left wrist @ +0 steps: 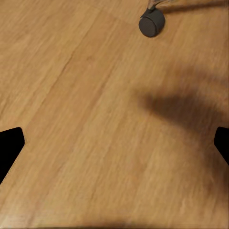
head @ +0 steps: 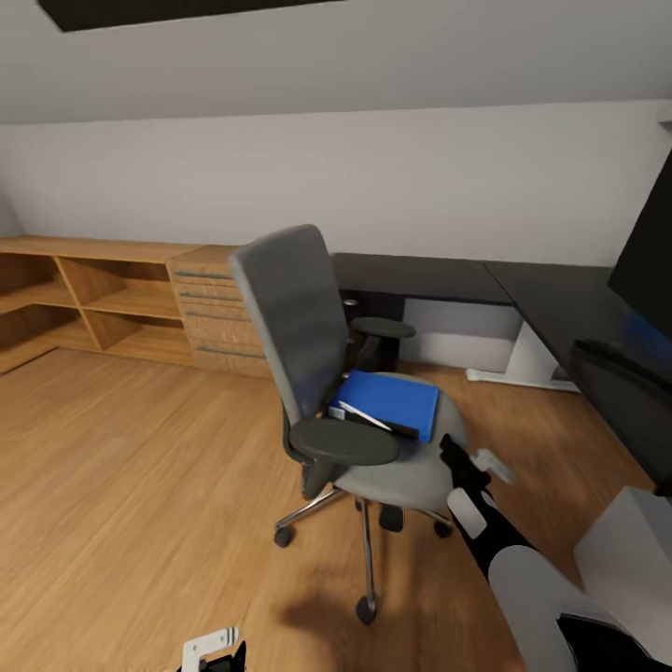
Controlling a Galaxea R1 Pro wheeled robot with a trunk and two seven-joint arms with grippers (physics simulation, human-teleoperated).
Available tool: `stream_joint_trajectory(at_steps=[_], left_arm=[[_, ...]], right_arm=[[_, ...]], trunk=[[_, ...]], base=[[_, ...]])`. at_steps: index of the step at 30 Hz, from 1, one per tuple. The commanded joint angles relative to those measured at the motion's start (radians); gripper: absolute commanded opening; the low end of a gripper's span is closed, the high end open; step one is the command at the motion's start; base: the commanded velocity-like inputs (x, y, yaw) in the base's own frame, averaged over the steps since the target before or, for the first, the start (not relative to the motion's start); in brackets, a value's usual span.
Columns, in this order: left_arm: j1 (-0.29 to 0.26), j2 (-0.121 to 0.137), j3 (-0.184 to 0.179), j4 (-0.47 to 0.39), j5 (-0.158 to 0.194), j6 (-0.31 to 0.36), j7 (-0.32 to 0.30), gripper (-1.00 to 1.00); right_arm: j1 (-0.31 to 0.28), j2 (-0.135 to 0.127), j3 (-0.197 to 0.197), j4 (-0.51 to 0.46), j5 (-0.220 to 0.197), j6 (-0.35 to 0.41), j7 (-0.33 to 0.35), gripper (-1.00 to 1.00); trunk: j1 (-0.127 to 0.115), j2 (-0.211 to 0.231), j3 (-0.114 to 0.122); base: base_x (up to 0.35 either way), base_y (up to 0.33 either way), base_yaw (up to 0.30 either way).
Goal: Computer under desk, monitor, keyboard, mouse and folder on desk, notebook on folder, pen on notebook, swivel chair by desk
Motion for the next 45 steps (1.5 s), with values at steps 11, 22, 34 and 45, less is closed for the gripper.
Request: stream_joint_trajectory(at_steps=[11,22,34,45], left_arm=[[0.0,-0.001,0.0,-0.002,0.01,0.006,0.001,1.0],[0.0,-0.001,-0.001,-0.002,0.01,0.004,0.001,1.0],[0.0,-0.001,-0.001,-0.002,0.01,0.006,0.001,1.0],[0.0,-0.001,-0.001,-0.002,0.01,0.006,0.001,1.0]], right_arm=[[0.001,0.002,0.002,0.004,-0.017,-0.003,0.002,1.0],[0.001,0.002,0.002,0.004,-0.017,-0.005,0.002,1.0],[0.001,0.002,0.002,0.004,-0.017,-0.005,0.002,1.0],[0.001,0.002,0.002,0.004,-0.017,-0.005,0.002,1.0]], trunk=[[0.0,0.0,-0.001],[0.0,0.0,-0.001],[0.0,0.0,-0.001],[0.0,0.0,-0.001]], base=[[0.0,0.0,0.234],[0.0,0.0,0.258],[0.0,0.0,0.266],[0.0,0.0,0.266]])
